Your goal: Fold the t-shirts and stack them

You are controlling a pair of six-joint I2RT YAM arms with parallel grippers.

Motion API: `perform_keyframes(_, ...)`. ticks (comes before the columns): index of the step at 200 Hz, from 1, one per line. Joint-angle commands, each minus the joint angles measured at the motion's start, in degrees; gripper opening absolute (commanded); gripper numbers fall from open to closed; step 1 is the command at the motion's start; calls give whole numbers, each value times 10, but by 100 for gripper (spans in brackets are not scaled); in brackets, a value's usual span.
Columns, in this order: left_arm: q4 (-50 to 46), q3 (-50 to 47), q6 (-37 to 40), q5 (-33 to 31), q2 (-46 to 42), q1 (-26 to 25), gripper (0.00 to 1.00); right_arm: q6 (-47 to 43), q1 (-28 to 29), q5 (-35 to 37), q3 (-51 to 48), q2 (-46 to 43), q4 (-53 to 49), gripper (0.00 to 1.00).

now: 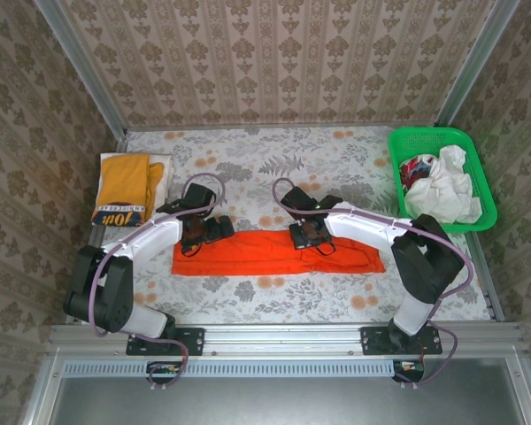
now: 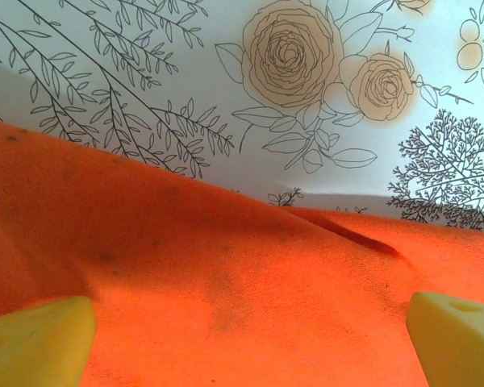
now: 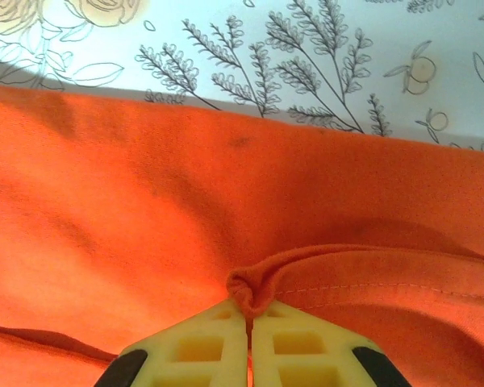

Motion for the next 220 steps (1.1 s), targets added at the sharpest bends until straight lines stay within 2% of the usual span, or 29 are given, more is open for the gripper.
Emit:
perform_keyframes(1, 3, -5, -1, 6, 6, 5, 100, -18, 3, 24, 13, -1, -5, 27)
perform_keyframes(10, 3, -5, 0, 7, 5, 5, 100, -19, 3, 34, 5, -15, 0, 39)
perform_keyframes(23, 8, -5, 0, 10, 5, 5, 100, -13, 1, 55, -12, -44, 14, 50)
perform_keyframes(28, 11, -5, 1, 12, 5, 5, 100, -8, -1, 65, -22, -56, 19, 58)
perform_keyframes(58, 42, 1, 4, 45, 23, 10, 100, 78, -34, 107, -101, -133, 45, 68)
perform_keyframes(101, 67, -15, 3, 72, 59, 31, 100, 229, -106, 64, -226, -218, 50, 67)
perform_keyframes(136, 92, -52, 1, 87, 75, 61, 100, 248, -154, 6, -275, -206, 123, 64)
perform_keyframes(176, 99, -83, -18, 102, 81, 49, 100, 174, -190, 26, -188, -83, 131, 62)
perform_keyframes(220, 84, -115, -53, 105, 38, 19, 100, 96, -222, 8, 9, 95, 134, 61)
